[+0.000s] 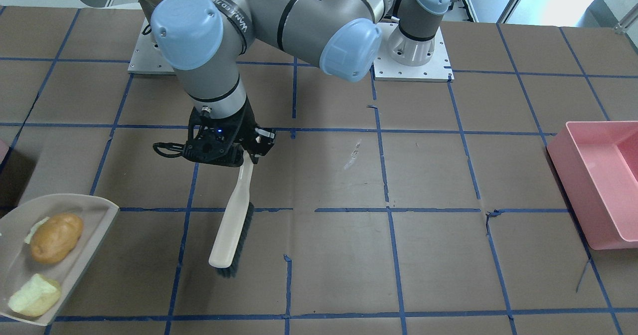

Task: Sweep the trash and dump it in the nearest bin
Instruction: 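Lift the loaded dustpan with the right gripper toward the bin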

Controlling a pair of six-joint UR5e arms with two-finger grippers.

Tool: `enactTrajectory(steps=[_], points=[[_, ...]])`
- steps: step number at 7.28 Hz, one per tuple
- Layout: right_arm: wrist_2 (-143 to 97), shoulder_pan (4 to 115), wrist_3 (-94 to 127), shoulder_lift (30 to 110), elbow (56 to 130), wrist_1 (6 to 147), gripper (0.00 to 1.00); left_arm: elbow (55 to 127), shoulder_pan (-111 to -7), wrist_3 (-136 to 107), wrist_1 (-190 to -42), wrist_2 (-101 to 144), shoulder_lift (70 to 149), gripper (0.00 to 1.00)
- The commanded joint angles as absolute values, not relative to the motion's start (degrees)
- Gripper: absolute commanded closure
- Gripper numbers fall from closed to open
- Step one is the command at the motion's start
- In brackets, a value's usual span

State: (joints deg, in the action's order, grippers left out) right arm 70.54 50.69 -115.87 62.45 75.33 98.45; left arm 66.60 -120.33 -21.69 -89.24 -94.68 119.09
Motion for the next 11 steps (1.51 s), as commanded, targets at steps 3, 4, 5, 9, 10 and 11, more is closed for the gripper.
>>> enactTrajectory(steps=[3, 4, 5, 9, 10, 11], points=[[67.84, 27.03, -115.66, 65.04, 69.01, 87.46, 1.00, 88.90, -118.74, -29.06, -90.09, -96.69, 104.97, 0.99], [69.42, 22.89, -116.10, 64.26, 66.91, 87.02, 1.00, 92.95, -118.83, -32.48, -89.65, -92.16, 102.16, 1.00], [70.39, 19.37, -116.54, 60.33, 63.06, 86.84, 1.00, 96.64, -119.09, -34.26, -89.30, -88.80, 99.78, 1.00], [83.01, 20.46, -118.39, 54.49, 55.37, 87.61, 1.00, 108.78, -124.61, -34.80, -77.30, -83.06, 96.69, 1.00], [90.45, 23.35, -120.74, 54.32, 55.55, 90.76, 1.00, 112.03, -125.50, -35.07, -73.60, -83.06, 95.90, 1.00], [92.35, 24.60, -124.68, 54.40, 55.55, 94.88, 1.00, 115.28, -125.59, -34.02, -69.39, -83.06, 95.02, 1.00]])
